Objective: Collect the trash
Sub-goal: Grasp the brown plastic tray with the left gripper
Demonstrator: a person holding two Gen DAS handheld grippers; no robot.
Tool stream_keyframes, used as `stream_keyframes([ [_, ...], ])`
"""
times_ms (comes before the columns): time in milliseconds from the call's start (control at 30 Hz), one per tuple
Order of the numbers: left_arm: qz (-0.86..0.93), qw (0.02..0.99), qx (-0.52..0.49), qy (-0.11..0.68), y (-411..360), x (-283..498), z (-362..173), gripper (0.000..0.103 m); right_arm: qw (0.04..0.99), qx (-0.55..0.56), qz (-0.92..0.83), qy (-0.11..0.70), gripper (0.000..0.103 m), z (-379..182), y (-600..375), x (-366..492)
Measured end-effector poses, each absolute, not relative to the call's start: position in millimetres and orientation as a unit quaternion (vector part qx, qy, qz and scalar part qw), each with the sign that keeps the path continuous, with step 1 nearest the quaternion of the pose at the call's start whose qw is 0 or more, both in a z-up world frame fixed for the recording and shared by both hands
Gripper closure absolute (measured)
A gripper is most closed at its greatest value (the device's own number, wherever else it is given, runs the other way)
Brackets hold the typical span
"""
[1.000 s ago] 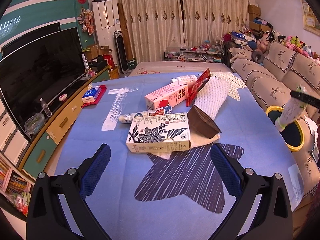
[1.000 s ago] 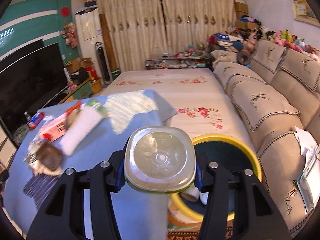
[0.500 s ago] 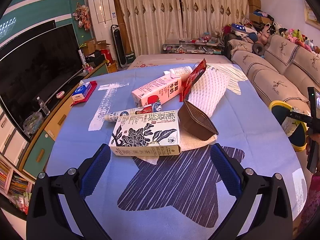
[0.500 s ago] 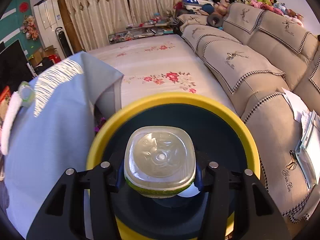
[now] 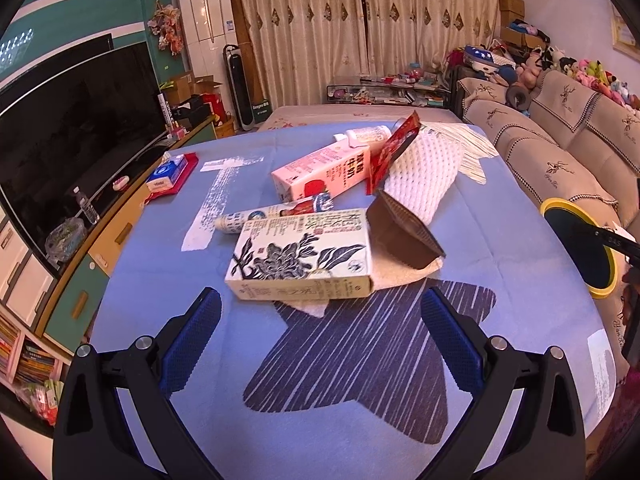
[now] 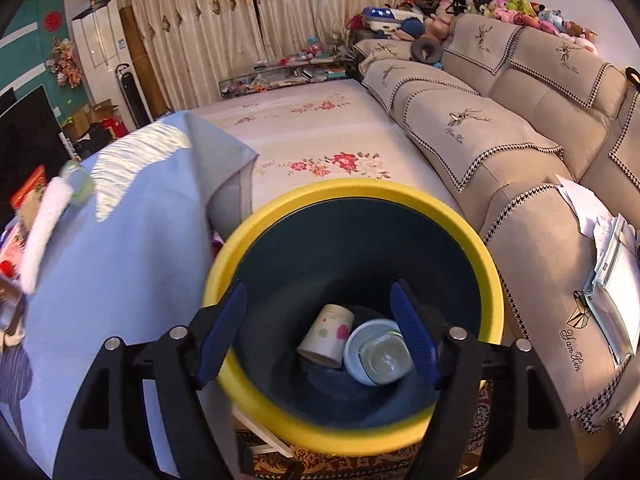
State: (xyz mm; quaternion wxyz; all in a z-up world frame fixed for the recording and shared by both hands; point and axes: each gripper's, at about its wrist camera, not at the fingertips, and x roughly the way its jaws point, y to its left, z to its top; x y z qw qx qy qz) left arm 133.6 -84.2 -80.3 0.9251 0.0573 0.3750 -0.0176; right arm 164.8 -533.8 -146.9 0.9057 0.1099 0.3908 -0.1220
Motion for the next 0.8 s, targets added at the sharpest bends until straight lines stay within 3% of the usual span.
stream_keyframes([
  [333,-0.012,0.918,0.042,0.395,-55.9,143.4,-97.6,0.005,0.913,0.114,-0.093,0.38,0.03,-127.4,-488.6,130.5],
  [700,-0.094,0.913,0.068,0.391,-103.9,179.8,-92.0,0.005,0.915,0.111,-0.088,0.378,0.03,-120.9,-476.7,127.8],
  [733,-0.102,0.911,0.063,0.395,-109.1,185.4,-90.7,0.006,0.914,0.112,-0.087,0.379,0.03,-121.7,-477.9,128.3],
  [800,-0.107,0.904,0.055,0.41,-115.0,199.5,-89.0,0.021,0.914,0.113,-0.087,0.381,0.03,-124.0,-478.0,129.2],
])
